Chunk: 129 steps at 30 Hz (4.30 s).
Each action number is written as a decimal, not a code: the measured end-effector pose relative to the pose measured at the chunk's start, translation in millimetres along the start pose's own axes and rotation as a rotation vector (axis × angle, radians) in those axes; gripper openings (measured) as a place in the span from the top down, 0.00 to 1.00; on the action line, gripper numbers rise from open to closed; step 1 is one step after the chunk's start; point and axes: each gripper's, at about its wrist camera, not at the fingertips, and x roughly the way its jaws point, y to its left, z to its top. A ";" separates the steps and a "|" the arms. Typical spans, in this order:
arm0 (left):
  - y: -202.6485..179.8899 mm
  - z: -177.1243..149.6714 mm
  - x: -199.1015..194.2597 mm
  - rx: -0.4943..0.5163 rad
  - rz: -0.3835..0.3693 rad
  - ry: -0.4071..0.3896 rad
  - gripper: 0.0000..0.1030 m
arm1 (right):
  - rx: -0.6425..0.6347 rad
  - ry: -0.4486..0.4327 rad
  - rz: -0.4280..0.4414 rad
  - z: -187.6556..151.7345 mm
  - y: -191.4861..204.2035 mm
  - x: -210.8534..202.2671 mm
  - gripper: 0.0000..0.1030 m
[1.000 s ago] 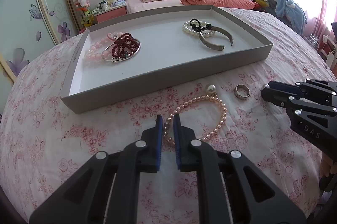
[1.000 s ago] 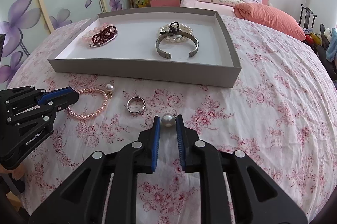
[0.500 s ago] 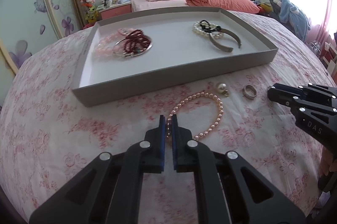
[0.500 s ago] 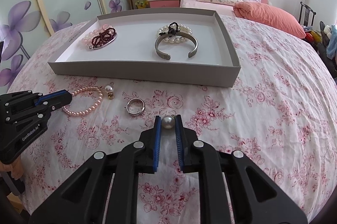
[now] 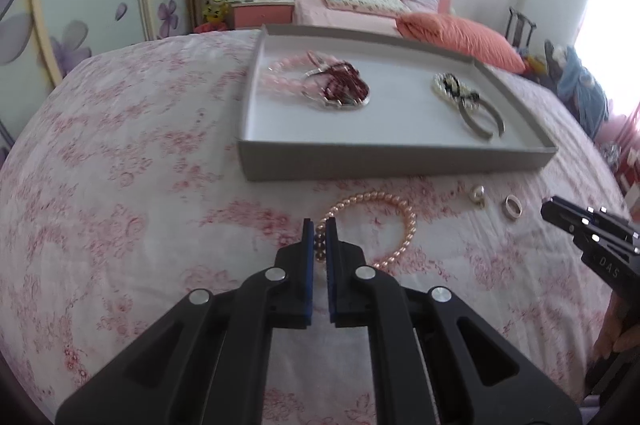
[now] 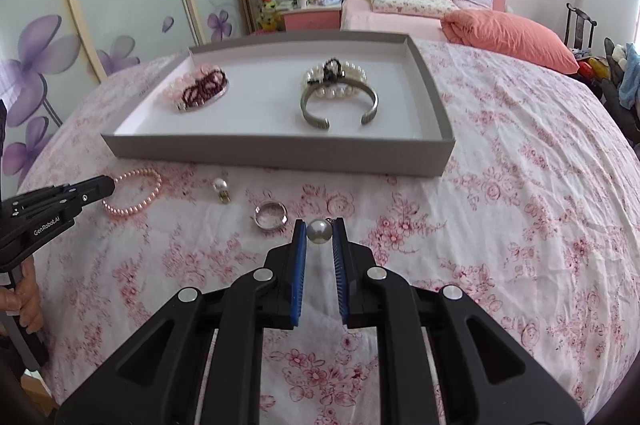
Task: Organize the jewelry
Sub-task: 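Carry the pink pearl bracelet and pearl earring over the tray with both tools, then open the right tool to drop the earring while the left tool releases the pearl bracelet, then grasp the silver ring with the right tool while the left tool moves to the other pearl earring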
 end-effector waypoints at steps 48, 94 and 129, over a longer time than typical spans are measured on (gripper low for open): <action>-35.7 57.1 -96.9 0.005 -0.063 -0.344 0.94 | -0.026 -0.417 0.032 60.5 25.5 -73.4 0.86; -21.2 116.3 28.8 -0.058 0.001 -0.198 0.90 | 0.021 -0.206 -0.034 106.7 11.3 52.2 0.67; 0.5 18.1 0.4 -0.013 0.054 -0.060 0.54 | -0.011 0.041 0.072 7.9 3.5 21.6 0.67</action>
